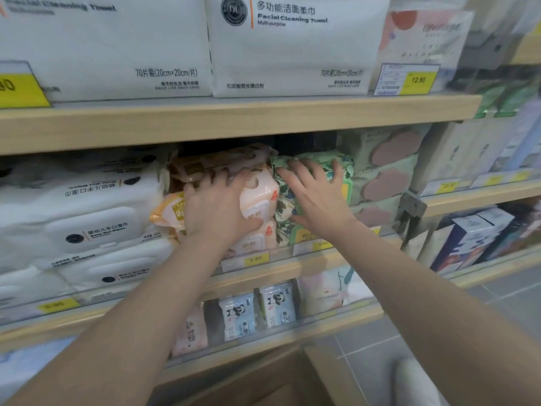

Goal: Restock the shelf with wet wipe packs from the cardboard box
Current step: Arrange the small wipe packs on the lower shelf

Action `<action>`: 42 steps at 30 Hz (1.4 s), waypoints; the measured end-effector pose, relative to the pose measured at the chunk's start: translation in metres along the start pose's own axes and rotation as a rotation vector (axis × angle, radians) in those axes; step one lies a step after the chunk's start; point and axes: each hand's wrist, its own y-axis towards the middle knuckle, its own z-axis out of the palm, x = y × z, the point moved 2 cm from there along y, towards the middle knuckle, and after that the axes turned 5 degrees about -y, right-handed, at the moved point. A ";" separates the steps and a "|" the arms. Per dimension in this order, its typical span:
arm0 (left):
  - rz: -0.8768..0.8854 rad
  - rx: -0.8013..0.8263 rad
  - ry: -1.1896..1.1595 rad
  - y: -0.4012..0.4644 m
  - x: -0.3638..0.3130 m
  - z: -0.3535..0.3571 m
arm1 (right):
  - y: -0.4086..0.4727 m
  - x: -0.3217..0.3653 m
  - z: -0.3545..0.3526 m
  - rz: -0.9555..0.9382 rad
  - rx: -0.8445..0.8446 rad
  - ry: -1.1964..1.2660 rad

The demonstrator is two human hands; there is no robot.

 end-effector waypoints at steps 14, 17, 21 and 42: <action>0.010 0.048 -0.004 -0.002 -0.001 0.000 | 0.003 -0.005 0.000 -0.029 0.068 0.115; 0.019 0.076 -0.360 -0.006 0.003 -0.017 | -0.003 -0.006 -0.011 -0.017 0.112 0.159; 0.036 -0.145 -0.548 -0.027 0.043 -0.054 | -0.017 0.008 -0.033 -0.020 0.022 0.254; -0.089 -0.205 0.003 -0.038 0.146 -0.034 | 0.050 0.146 -0.045 0.071 -0.122 0.234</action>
